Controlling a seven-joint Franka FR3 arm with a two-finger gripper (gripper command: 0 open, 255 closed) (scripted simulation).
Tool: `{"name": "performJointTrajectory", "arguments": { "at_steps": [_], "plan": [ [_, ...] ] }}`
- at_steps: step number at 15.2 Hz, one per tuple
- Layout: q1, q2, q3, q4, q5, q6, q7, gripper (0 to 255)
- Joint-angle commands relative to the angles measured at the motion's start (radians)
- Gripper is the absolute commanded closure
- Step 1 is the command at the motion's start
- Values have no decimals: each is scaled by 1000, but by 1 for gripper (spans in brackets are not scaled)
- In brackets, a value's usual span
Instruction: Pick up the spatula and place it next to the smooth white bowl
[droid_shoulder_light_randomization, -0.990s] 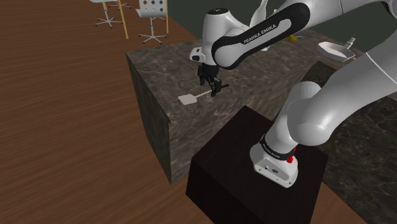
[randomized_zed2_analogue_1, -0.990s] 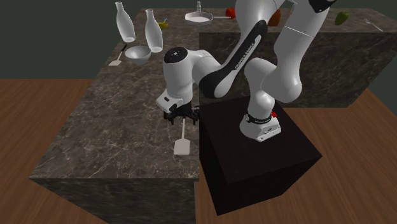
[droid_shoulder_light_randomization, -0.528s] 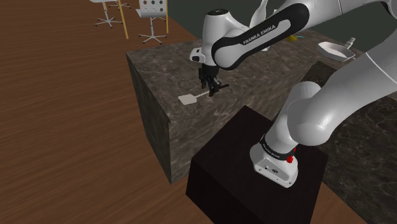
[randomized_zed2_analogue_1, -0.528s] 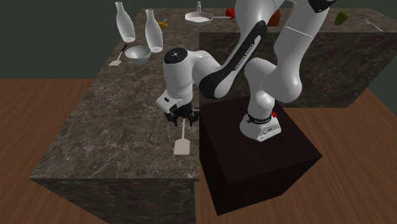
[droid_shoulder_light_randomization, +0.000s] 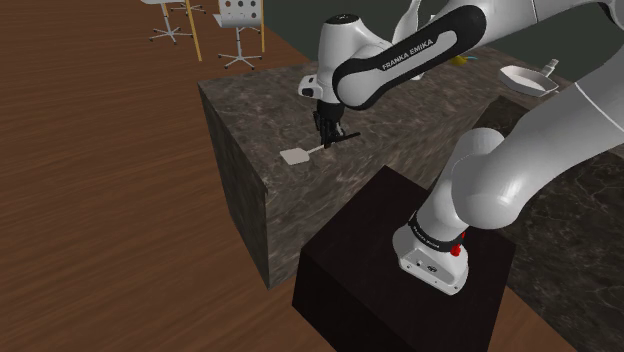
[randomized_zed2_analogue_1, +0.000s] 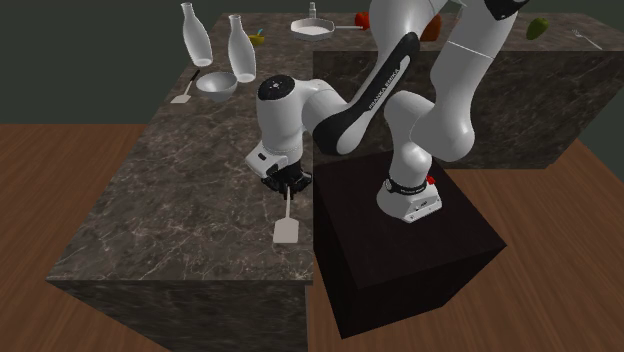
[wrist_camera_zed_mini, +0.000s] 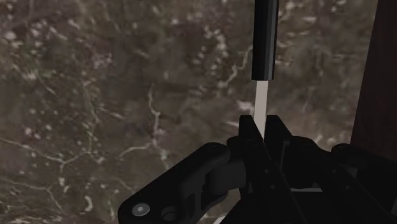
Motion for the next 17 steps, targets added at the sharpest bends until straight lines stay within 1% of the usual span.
{"name": "performJointTrajectory", "arguments": {
  "at_steps": [1,17],
  "plan": [
    [0,0,0,0,0,0,0,255],
    [2,-135,27,124,15,-259,-10,255]
  ]
}}
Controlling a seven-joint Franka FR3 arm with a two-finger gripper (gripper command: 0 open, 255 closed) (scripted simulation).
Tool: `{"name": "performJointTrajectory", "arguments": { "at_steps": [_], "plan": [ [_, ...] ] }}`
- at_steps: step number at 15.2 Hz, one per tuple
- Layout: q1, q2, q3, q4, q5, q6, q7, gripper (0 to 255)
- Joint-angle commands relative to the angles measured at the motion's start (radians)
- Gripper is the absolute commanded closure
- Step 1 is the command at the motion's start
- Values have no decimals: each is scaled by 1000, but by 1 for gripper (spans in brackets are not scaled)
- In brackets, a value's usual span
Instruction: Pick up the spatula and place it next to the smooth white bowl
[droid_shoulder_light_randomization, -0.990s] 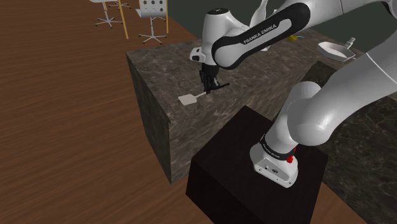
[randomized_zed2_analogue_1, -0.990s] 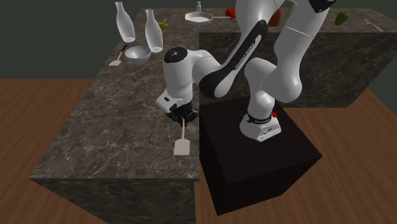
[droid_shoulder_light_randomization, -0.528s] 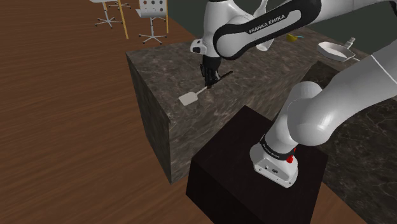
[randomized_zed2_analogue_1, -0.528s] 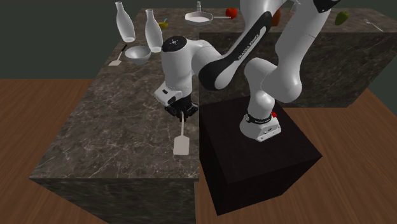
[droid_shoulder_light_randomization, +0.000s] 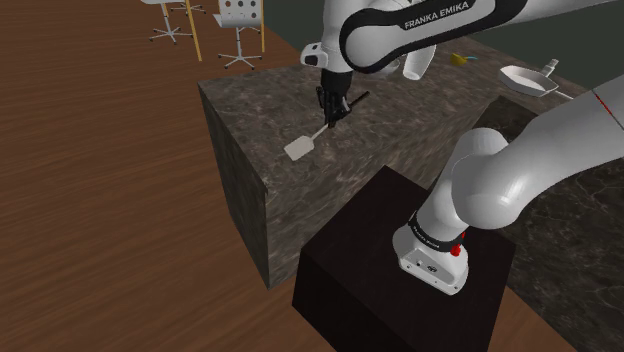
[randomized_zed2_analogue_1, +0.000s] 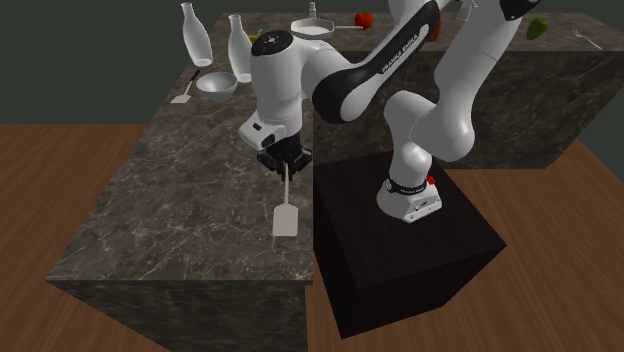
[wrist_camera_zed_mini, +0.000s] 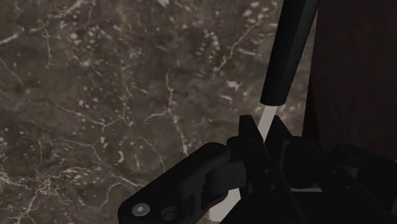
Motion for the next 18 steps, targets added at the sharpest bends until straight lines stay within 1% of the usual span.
{"name": "performJointTrajectory", "arguments": {
  "at_steps": [1,11,15,18],
  "plan": [
    [0,-9,2,21,2,-31,-3,255],
    [4,-48,17,123,14,-171,-11,255],
    [-26,30,-61,192,-11,-150,-107,255],
    [-42,98,-119,255,-17,-136,-182,255]
  ]
}}
